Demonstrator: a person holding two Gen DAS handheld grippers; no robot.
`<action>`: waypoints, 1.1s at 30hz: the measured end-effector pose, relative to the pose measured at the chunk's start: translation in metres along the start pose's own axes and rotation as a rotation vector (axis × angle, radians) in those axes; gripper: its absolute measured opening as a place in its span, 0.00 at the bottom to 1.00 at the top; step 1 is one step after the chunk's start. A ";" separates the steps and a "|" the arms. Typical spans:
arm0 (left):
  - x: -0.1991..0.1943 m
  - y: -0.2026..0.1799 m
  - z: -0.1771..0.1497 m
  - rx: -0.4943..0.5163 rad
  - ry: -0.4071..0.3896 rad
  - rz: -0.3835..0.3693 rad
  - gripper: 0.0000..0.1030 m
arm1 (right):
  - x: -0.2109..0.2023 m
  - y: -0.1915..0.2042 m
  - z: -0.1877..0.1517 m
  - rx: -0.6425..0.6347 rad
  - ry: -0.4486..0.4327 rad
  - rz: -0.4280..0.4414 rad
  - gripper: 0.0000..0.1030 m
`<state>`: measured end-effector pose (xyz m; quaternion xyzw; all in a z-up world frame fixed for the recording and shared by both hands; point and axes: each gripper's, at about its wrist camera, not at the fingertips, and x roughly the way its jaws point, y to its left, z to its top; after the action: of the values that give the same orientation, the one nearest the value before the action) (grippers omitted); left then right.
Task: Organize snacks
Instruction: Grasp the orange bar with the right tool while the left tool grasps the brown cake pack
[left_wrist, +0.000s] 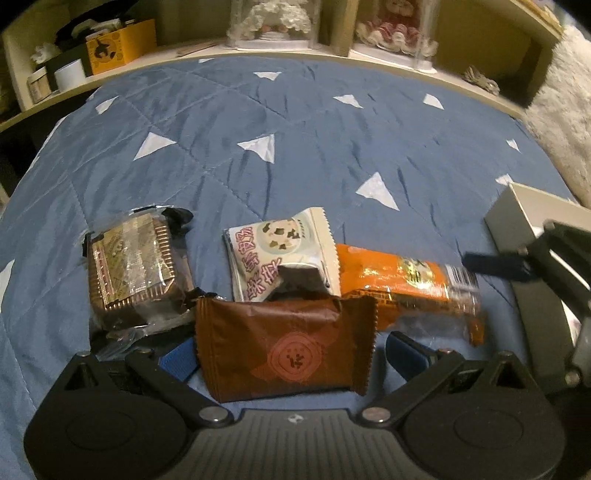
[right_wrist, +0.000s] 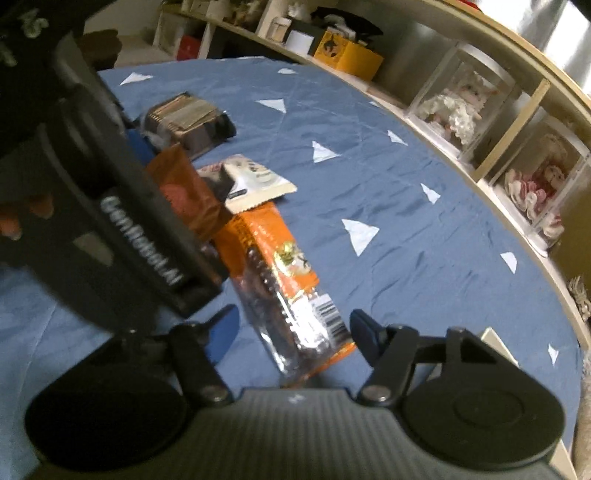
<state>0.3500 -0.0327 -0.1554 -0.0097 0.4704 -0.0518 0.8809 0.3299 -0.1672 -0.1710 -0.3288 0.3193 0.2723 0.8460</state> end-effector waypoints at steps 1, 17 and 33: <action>0.000 0.001 0.000 -0.005 -0.002 0.001 1.00 | -0.003 -0.001 0.001 0.005 0.014 0.015 0.66; -0.010 0.013 -0.002 -0.037 -0.011 -0.013 0.85 | -0.030 -0.021 0.009 0.249 0.036 0.105 0.59; -0.028 0.018 -0.001 -0.048 0.049 -0.090 0.58 | -0.038 -0.009 -0.009 0.448 0.101 0.146 0.41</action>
<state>0.3356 -0.0119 -0.1341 -0.0507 0.4920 -0.0804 0.8654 0.3085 -0.1895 -0.1456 -0.1224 0.4367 0.2383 0.8588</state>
